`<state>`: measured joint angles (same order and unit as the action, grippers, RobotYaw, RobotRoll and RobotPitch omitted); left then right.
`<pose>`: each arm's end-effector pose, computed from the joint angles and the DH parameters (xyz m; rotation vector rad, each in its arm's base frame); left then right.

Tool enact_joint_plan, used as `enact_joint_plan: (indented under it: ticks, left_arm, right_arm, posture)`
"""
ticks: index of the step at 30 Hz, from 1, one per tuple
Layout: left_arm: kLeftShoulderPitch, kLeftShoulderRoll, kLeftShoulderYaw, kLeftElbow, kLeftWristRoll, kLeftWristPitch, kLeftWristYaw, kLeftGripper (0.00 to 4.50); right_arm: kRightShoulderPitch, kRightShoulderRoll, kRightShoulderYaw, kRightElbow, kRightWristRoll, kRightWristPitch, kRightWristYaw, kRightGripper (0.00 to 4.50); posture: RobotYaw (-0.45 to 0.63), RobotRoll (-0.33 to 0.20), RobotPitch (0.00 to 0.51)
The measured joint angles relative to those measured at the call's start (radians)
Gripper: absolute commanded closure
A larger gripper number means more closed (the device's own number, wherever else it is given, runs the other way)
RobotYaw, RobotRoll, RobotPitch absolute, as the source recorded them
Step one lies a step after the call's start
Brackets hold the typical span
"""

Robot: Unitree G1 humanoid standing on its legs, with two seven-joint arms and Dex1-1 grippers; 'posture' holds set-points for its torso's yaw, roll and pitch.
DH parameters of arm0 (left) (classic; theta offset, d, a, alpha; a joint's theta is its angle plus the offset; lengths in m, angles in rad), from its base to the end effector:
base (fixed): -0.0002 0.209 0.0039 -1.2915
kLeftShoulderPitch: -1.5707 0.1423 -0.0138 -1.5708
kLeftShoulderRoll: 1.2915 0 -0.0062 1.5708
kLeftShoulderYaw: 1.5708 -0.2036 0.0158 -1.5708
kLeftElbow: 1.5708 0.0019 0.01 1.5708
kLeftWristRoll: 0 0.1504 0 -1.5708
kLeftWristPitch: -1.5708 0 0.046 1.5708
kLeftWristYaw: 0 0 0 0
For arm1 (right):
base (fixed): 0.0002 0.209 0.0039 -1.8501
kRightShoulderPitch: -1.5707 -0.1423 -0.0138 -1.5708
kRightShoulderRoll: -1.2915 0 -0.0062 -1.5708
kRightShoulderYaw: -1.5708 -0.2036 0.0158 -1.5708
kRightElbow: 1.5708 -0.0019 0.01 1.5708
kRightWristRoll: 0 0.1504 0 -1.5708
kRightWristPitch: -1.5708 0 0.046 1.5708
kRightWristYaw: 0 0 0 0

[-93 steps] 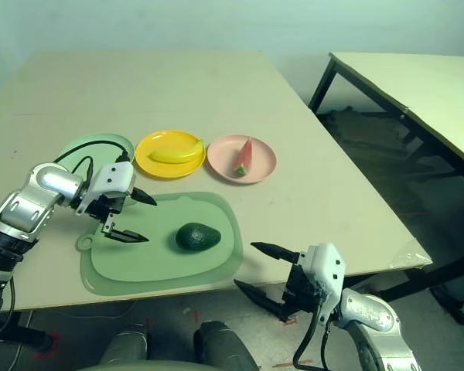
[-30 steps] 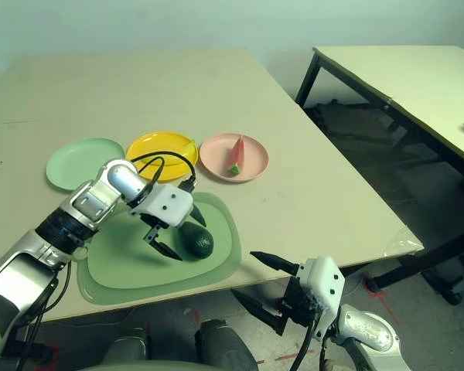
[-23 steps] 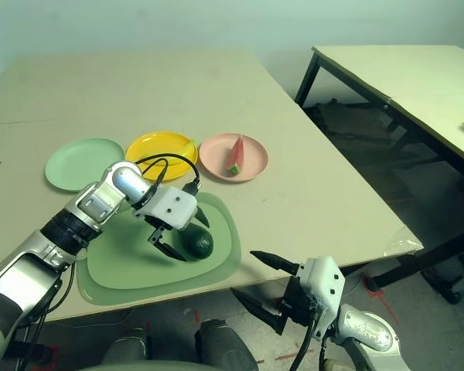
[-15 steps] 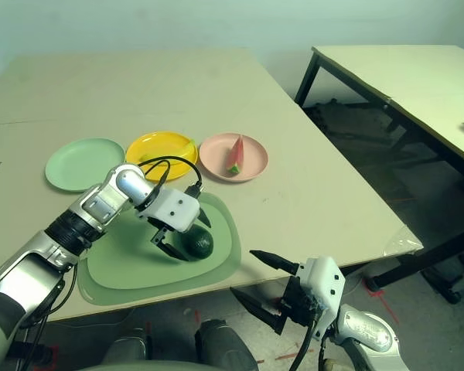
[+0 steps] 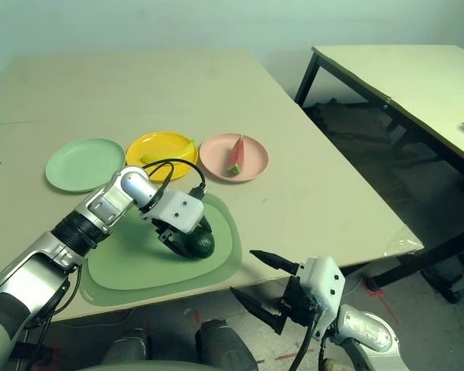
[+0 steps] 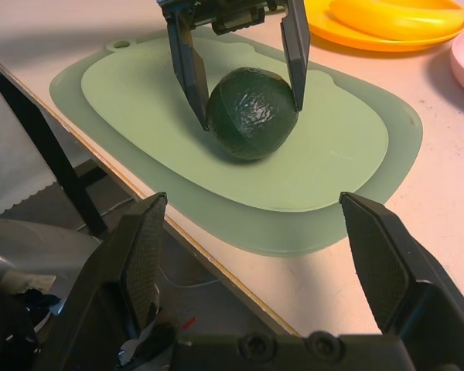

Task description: Place the fruits into color-matched plates.

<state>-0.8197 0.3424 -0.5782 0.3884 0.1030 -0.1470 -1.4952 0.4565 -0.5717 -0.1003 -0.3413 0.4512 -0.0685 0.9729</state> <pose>0.3359 0.0813 0.1443 1.0222 0.1397 -1.9236 0.1217 -0.2644 0.0581 -0.1100 0.0960 0.9609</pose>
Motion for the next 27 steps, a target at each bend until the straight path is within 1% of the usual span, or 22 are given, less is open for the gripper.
enact_joint_plan:
  ticks: [4,7,10,13,14,19,23,27]
  left_arm:
    - [0.0,0.004,0.001,0.0,-0.002,0.001,-0.005,1.47]
    - [0.0,0.023,0.012,-0.006,-0.023,0.028,-0.016,1.47]
    - [-0.018,0.078,0.054,-0.013,-0.039,0.046,-0.02,1.47]
    - [-0.067,0.157,0.11,0.014,-0.051,0.042,-0.018,1.47]
    - [-0.084,0.191,0.132,0.038,-0.051,0.028,-0.016,1.47]
    - [-0.141,0.298,0.184,0.224,-0.021,-0.055,0.03,1.47]
    - [-0.22,0.331,0.199,0.431,0.036,-0.173,0.123,1.47]
    - [-0.303,0.347,0.207,0.624,0.102,-0.251,0.236,1.47]
  right_arm:
    - [-0.005,0.0,0.0,0.0,0.0,0.0,0.0,0.0]
    - [-0.02,0.003,0.001,0.001,0.0,0.0,-0.002,0.0]
    - [-0.038,0.011,0.006,0.001,0.0,0.0,-0.008,0.0]
    - [-0.049,0.021,0.014,0.001,-0.001,0.0,-0.011,0.0]
    - [-0.055,0.024,0.023,0.001,-0.003,0.0,-0.011,0.0]
    - [-0.102,0.05,0.075,0.013,-0.034,-0.012,-0.016,0.0]
    - [-0.143,0.068,0.102,0.029,-0.041,-0.012,-0.03,0.0]
    - [-0.149,0.074,0.117,0.036,-0.044,-0.012,-0.035,0.0]
  posture:
    - [-0.23,0.0,0.034]
    - [-0.21,0.0,0.033]
    - [-0.19,0.0,0.036]
    - [-0.18,0.0,0.039]
    - [-0.17,0.0,0.041]
    - [-0.15,0.0,0.039]
    - [-0.14,0.0,0.037]
    - [-0.14,0.0,0.039]
